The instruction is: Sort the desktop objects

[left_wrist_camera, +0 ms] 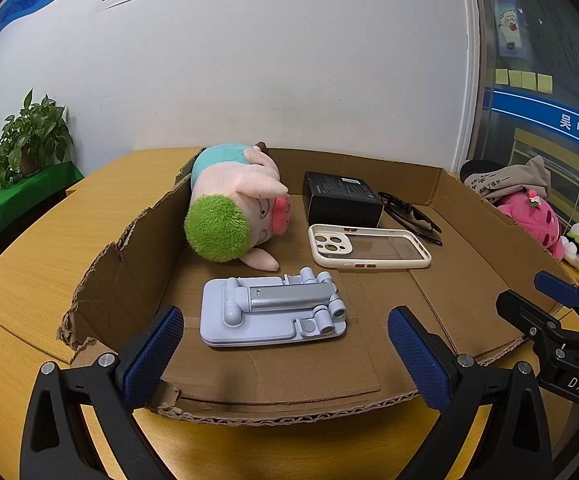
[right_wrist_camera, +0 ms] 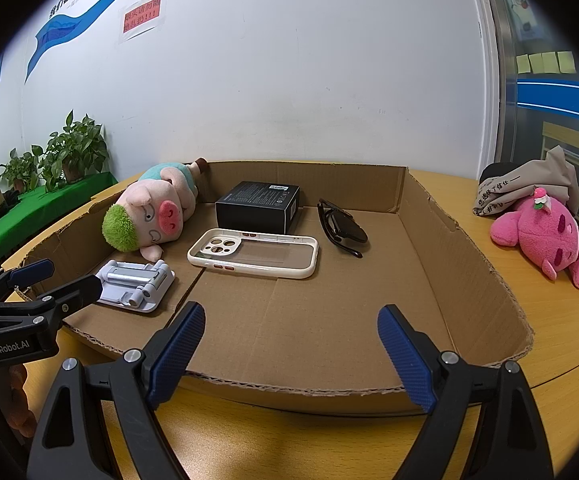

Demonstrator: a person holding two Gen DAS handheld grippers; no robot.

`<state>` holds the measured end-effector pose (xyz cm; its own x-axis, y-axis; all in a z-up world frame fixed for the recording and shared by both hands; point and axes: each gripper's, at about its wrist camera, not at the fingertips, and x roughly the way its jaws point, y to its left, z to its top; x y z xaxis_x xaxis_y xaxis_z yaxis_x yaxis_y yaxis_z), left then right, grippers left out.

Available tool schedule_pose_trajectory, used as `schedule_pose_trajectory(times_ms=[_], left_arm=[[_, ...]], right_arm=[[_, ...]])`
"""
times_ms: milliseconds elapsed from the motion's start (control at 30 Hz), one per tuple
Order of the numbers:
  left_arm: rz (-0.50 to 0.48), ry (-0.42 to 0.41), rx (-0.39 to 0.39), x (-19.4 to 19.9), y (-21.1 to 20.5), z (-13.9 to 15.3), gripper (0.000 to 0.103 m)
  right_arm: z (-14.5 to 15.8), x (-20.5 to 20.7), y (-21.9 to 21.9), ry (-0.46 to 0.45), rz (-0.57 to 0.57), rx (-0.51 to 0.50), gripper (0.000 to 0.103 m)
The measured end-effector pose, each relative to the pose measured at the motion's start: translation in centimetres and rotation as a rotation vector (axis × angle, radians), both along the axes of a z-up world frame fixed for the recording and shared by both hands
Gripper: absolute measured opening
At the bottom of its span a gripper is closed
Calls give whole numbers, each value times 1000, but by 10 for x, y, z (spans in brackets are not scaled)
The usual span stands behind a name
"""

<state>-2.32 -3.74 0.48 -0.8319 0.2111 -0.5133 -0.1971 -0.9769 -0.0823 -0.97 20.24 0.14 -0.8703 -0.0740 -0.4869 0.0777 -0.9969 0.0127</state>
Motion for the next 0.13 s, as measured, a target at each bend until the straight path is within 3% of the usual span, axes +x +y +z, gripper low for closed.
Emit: schedule_pose_trajectory(times_ms=[133], left_arm=[[-1, 1, -1, -1, 0, 0, 103]], right_arm=[[0, 0, 0, 0, 0, 0, 88]])
